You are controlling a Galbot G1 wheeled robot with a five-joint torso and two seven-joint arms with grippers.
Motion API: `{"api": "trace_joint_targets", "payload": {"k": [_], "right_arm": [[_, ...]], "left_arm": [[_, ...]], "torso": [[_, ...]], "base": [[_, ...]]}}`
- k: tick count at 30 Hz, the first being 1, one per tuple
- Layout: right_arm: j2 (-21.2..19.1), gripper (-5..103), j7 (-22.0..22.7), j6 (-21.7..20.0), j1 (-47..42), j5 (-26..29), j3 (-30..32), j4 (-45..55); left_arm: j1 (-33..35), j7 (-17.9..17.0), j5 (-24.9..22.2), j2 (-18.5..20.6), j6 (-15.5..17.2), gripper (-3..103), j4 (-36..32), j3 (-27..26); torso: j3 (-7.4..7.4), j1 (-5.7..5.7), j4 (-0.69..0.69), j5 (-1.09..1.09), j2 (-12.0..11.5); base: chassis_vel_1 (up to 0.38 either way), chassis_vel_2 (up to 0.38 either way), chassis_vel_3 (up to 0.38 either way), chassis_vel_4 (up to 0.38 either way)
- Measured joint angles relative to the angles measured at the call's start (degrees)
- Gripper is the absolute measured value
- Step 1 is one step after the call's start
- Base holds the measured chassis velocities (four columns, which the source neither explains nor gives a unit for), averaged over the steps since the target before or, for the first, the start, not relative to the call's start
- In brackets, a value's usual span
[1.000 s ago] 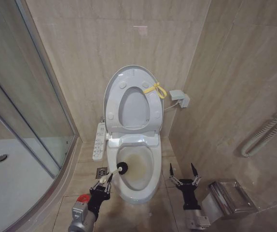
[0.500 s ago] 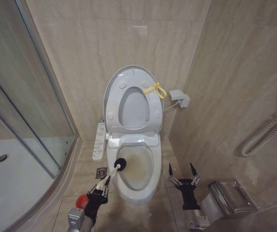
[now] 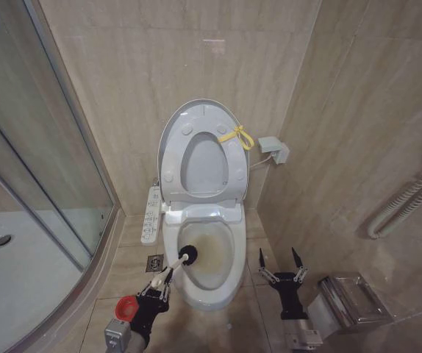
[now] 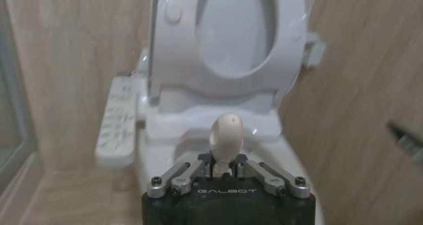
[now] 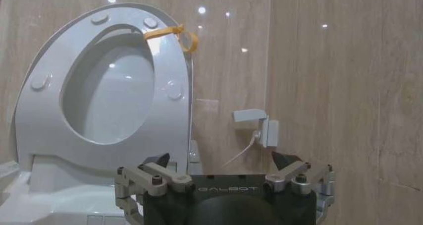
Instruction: Open the toilet lid, clean the toilet bowl with a toilet brush, close the toilet lid, and flush.
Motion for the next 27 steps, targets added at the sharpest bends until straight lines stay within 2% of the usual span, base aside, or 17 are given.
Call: {"api": "trace_joint_targets", "payload": {"k": [7,13,18,20,23,25,27], "right_arm": [[0.2,100,0.0,0.1,-0.2,0.0,0.0,0.0],[0.8,100,0.0,0.1,-0.2,-0.2,-0.1,-0.3],[1.1,100,0.0,0.1,0.1,-0.4,-0.3,-0.7],[1.2,100,0.0,0.1,0.2,-0.4,-0.4,-0.7],[1.5,100,0.0,0.2,0.1,-0.5,-0.1,-0.7],[1.9,100,0.0,0.3,0.0,-0.5,0.2,-0.7],[2.0,100,0.0,0.3,0.1,-0.5,0.2,-0.7]], "left_arm": [[0.4,1.1,1.1,-1.3,-1.7,18,-3.0,0.6],[2.2,0.5,0.3,-1.8,-2.1,18,-6.5,-2.1],[4.4,-1.2,-0.4,-3.3,-0.4,18,-10.7,-3.6],[6.6,-2.9,-0.6,-3.9,0.7,18,-12.8,-5.0],[8.5,-4.6,-1.5,-3.7,1.8,18,-13.1,-6.3],[9.6,-5.9,-2.7,-3.3,2.6,18,-13.2,-7.7],[10.6,-6.7,-3.2,-3.3,3.1,18,-13.2,-8.3]], "torso": [[0.00,0.00,0.00,0.00,0.0],[0.00,0.00,0.00,0.00,0.0],[0.00,0.00,0.00,0.00,0.0],[0.00,0.00,0.00,0.00,0.0],[0.00,0.00,0.02,0.00,0.0],[0.00,0.00,-0.03,-0.01,0.0],[0.00,0.00,-0.02,-0.01,0.0]], "base": [[0.000,0.000,0.000,0.000],[0.000,0.000,0.000,0.000],[0.000,0.000,0.000,0.000],[0.000,0.000,0.000,0.000],[0.000,0.000,0.000,0.000],[0.000,0.000,0.000,0.000],[0.000,0.000,0.000,0.000]]}}
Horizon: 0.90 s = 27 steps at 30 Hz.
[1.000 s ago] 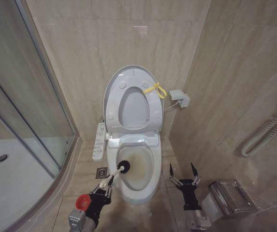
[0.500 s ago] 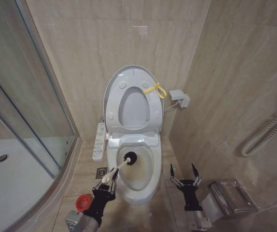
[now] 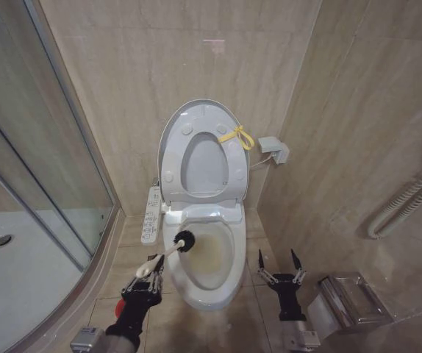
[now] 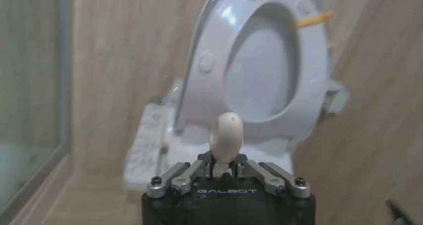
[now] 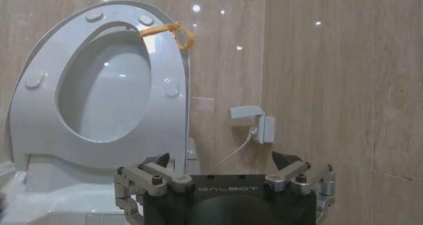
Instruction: Open the toilet lid, clean the toilet bowl with a toilet brush, close the toilet lid, and flush.
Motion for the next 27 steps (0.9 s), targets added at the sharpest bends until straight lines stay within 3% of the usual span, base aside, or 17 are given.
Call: {"api": "trace_joint_targets", "payload": {"k": [8,12,19,27], "right_arm": [[0.2,100,0.0,-0.1,1.5,-0.1,-0.8,-1.0],[-0.5,100,0.0,-0.1,1.9,0.0,-1.1,-1.3],[-1.1,100,-0.1,-0.1,2.2,0.8,-1.2,-1.4],[-2.1,100,-0.1,-0.2,2.0,1.7,-0.8,-1.2]], "left_arm": [[4.4,-1.9,-1.9,0.3,1.2,18,0.0,-4.4],[5.4,-2.7,-5.8,2.7,2.8,18,0.1,-9.2],[2.7,-4.3,-11.8,5.0,4.8,18,0.2,-12.2],[1.1,-5.5,-14.9,5.0,6.7,18,1.5,-13.9]], "torso": [[0.00,0.00,0.03,0.01,0.0],[0.00,0.00,0.03,0.00,0.0],[0.00,0.00,0.01,0.01,0.0],[0.00,0.00,0.02,0.01,0.0]], "base": [[0.000,0.000,0.000,0.000],[0.000,0.000,0.000,0.000],[0.000,0.000,0.000,0.000],[0.000,0.000,0.000,0.000]]}}
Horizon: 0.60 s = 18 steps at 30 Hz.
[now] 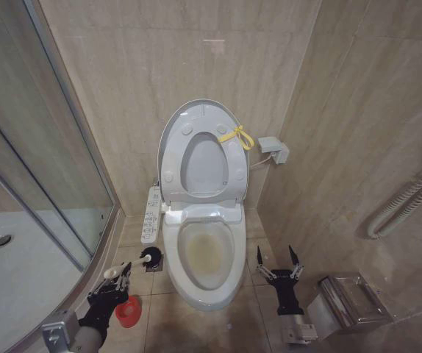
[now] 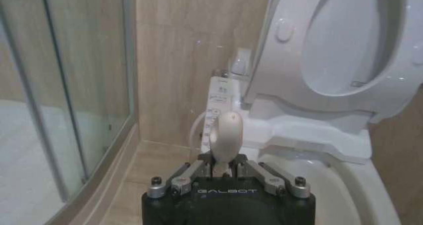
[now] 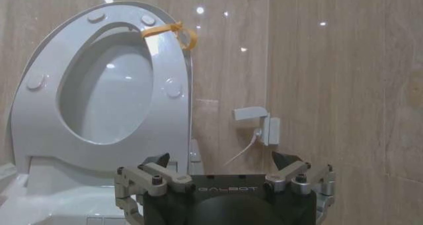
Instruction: Open the toilet lid, clean the toilet bowl with a toilet brush, close the toilet lid, and flush.
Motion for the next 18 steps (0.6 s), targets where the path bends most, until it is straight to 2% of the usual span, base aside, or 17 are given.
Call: {"api": "trace_joint_targets", "payload": {"k": [7,18], "right_arm": [[0.4,100,0.0,0.0,-0.4,0.1,0.0,0.6],[1.7,100,-0.1,0.3,-1.4,-0.9,0.3,1.1]], "left_arm": [[0.7,0.2,-0.4,-0.1,0.1,18,-0.6,-0.4],[-1.1,0.5,-0.5,0.8,-0.6,18,6.5,0.6]], "torso": [[0.00,0.00,0.01,0.01,0.0],[0.00,0.00,0.00,0.00,0.0]], "base": [[0.000,0.000,0.000,0.000],[0.000,0.000,0.000,0.000]]}}
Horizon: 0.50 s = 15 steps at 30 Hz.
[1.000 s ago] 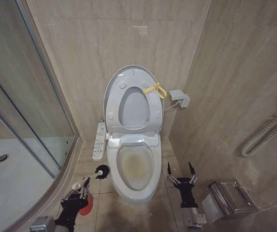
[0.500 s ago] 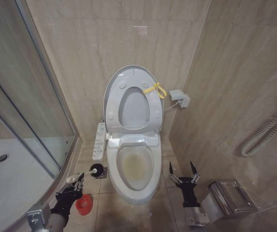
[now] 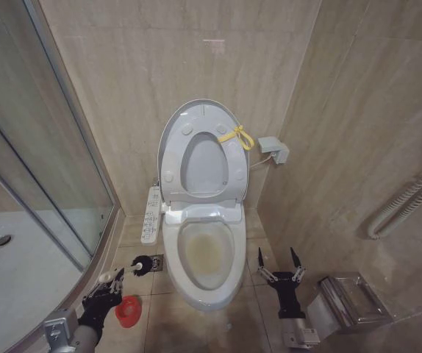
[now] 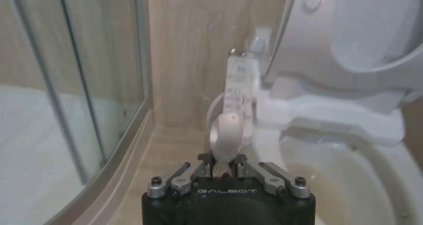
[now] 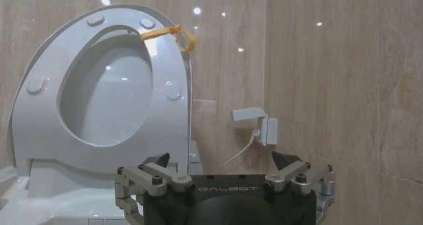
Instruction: Open the toilet lid, clean the toilet bowl with a toilet brush, close the toilet lid, and flush.
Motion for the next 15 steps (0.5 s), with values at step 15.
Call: {"api": "trace_joint_targets", "payload": {"k": [15], "right_arm": [[0.2,100,0.0,0.1,0.1,-0.3,0.1,-0.3]], "left_arm": [[-4.7,0.9,-0.5,-1.0,-0.4,18,13.0,2.5]], "torso": [[0.00,0.00,0.00,0.00,0.0]], "base": [[0.000,0.000,0.000,0.000]]}}
